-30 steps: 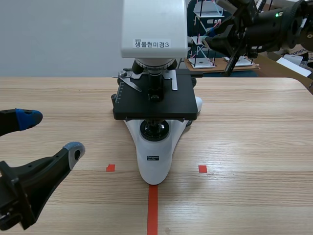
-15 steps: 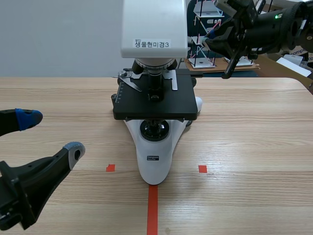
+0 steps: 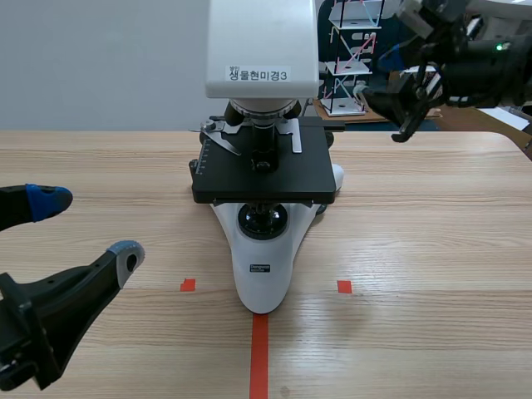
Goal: Return to the home posture
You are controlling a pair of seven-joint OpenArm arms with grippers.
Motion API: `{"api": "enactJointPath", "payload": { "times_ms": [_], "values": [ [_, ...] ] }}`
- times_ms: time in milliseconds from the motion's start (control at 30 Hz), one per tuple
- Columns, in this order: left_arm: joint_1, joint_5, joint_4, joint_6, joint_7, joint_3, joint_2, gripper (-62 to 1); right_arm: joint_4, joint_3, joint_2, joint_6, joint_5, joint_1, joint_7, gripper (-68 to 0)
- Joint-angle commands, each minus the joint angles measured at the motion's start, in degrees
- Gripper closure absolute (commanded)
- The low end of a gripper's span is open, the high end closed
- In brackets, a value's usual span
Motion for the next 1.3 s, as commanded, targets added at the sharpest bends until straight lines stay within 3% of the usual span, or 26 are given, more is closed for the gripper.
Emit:
{"api": "enactJointPath", "payload": {
  "times_ms": [0,200,467,833,1033,1267],
  "values": [
    [-0.2,-0.3,0.7,-0.1,-0.8,-0.2,0.1,-60.2,3.1,3.4,1.7,0.0,0.5,-2.7,2.3,-42.0],
    [-0.2,-0.3,0.7,-0.1,-0.8,-0.2,0.1,-60.2,9.3,15.4,3.3,-1.9,2.2,-18.4,6.0,-56.8],
    [-0.2,-0.3,0.7,-0.1,-0.8,-0.2,0.1,-60.2,17.6,27.5,3.5,-3.1,3.8,-41.6,13.0,-67.2],
    [-0.2,-0.3,0.7,-0.1,-0.8,-0.2,0.1,-60.2,29.4,38.5,2.1,-3.1,5.2,-66.5,17.4,-67.9],
    [-0.2,-0.3,0.7,-0.1,-0.8,-0.2,0.1,-60.2,33.8,44.3,-1.7,-3.0,5.3,-74.2,18.4,-67.9],
    [-0.2,-0.3,0.7,-0.1,-0.8,-0.2,0.1,-60.2,37.4,46.2,-2.3,-3.0,5.1,-78.7,18.4,-67.9]
  ]
}}
